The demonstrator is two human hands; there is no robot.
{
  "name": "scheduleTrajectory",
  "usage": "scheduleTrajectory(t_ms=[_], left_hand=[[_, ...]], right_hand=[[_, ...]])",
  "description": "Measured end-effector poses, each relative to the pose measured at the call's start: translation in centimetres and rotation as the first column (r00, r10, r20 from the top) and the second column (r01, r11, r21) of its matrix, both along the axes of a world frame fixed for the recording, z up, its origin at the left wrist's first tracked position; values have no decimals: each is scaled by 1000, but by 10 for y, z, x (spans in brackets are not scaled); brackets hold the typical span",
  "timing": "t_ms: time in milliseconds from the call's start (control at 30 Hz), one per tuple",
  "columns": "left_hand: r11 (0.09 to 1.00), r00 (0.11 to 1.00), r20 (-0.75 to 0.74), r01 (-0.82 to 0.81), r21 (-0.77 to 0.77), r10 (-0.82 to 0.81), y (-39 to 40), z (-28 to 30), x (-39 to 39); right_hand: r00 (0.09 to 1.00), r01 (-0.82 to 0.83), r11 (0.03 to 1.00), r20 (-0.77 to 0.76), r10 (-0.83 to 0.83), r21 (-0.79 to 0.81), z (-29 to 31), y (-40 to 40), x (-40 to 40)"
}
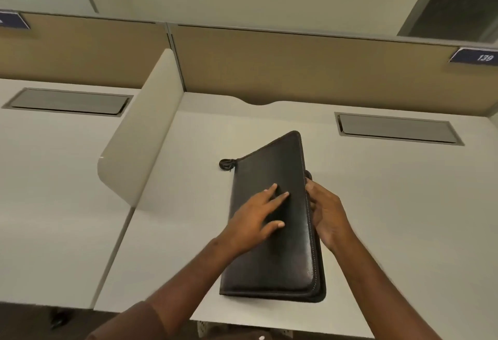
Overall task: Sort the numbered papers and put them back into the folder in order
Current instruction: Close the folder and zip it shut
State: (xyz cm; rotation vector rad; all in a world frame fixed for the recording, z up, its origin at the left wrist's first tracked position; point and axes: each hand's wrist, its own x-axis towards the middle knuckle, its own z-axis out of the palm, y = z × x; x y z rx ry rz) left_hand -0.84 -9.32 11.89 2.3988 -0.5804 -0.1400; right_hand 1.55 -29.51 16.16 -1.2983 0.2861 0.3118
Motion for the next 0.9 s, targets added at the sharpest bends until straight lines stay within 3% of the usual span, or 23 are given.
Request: scheduleTrajectory(t_ms=[100, 200, 367, 500, 633, 800, 900], left_hand=[[975, 999, 4, 32, 220, -34, -19, -25, 3], [927, 998, -30, 66, 368, -59, -38, -45, 5], [876, 995, -7, 93, 474, -102, -52, -85, 0], [859, 992, 58, 64, 508, -109, -53, -112, -3], [852, 989, 87, 54, 521, -116, -54, -116, -2], [842, 993, 64, 48, 538, -98, -55, -121, -3], [852, 995, 77, 18, 523, -68, -56, -123, -4]], right_hand=[[996, 63, 998, -70, -62, 21, -20, -23, 2], [984, 115, 991, -130, -124, -73, -52, -38, 4], [964, 140, 958, -184, -190, -252, -100, -49, 8], [980, 133, 893, -75, -183, -430, -112, -44, 8], [988, 148, 666, 134, -73, -731, -120, -30, 0], [932, 107, 155, 154, 329, -982, -161, -26, -21], [890, 55, 65, 78, 449, -996, -178, -32, -27]])
